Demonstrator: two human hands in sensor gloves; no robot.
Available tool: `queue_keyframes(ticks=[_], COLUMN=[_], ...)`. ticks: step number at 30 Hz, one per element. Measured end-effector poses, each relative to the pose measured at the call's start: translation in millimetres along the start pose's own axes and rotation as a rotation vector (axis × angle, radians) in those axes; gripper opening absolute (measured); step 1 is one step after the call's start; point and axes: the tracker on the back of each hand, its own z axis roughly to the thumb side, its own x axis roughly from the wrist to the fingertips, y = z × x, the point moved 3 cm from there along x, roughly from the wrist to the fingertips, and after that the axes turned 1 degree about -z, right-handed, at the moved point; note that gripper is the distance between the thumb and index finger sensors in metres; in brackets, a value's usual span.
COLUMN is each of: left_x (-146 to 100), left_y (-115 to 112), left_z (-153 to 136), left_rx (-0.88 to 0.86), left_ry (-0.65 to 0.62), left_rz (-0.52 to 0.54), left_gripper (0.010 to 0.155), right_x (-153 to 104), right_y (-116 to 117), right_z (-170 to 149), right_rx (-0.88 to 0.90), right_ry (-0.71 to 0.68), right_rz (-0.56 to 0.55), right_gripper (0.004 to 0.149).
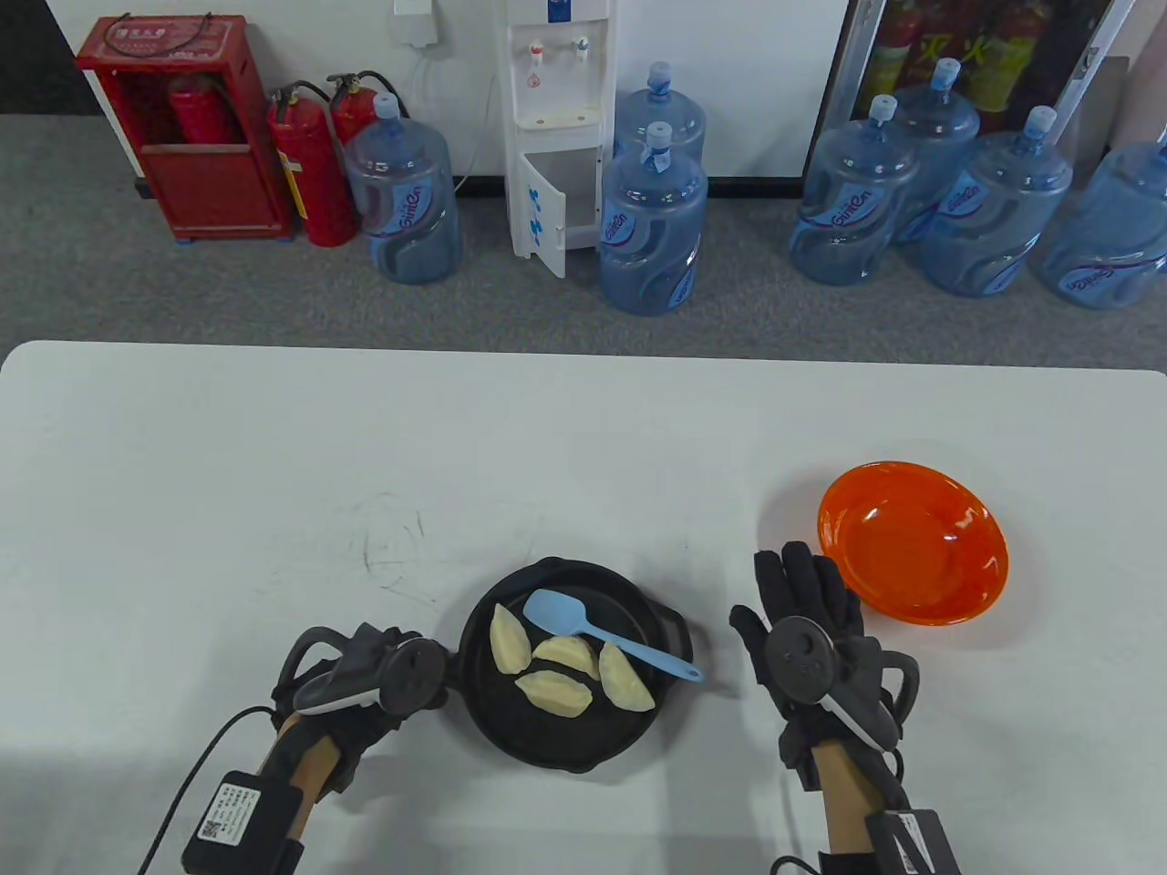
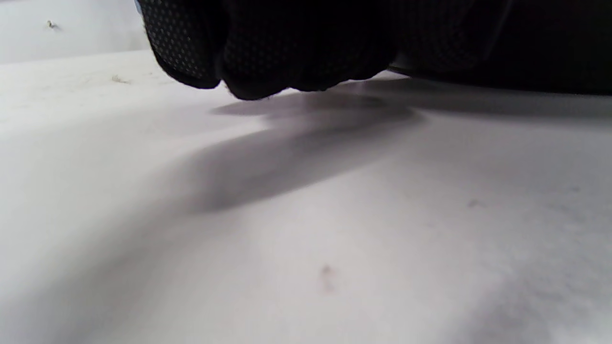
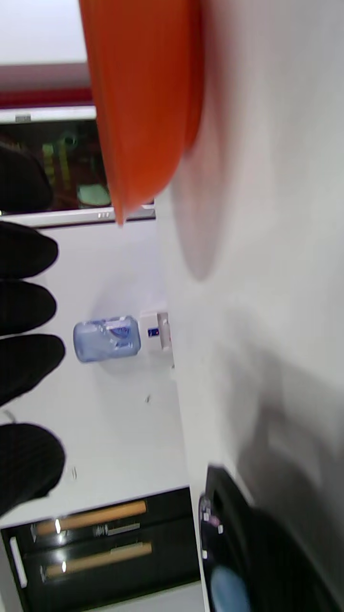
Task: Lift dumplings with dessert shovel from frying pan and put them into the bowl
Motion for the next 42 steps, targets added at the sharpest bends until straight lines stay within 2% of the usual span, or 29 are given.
queue_keyframes(ticks=[8,12,18,27,35,42], left_x=[2,2,1,2,2,3], left_y=[-2,-1,-1,-2,-2,-3], left_z=[0,0,0,0,0,0], left_rx=[0.012,0.010,0.006,0.002,0.001,-0.004], left_ry=[0.021,0.024,0.024,0.025,0.032,0.032], left_rz=[-0.026,-0.035,-0.047,-0.060,-0.088,-0.089], left_gripper=[0.050,0.050,0.050,0.050,0.051,0.051], right_x=[-4,-6,-3,-3,-1,-5], right_y=[21,34,51,56,47,12], right_z=[64,89,100,113,109,102], right_rx=[-0.117,-0.195,-0.291,-0.326,-0.306,-0.219], right_ry=[-0.207,-0.258,-0.256,-0.266,-0.240,-0.229], right_rz=[0.057,0.102,0.196,0.203,0.119,-0.018], right_gripper=[0.058,0.053,0.049,0.049,0.049,0.049])
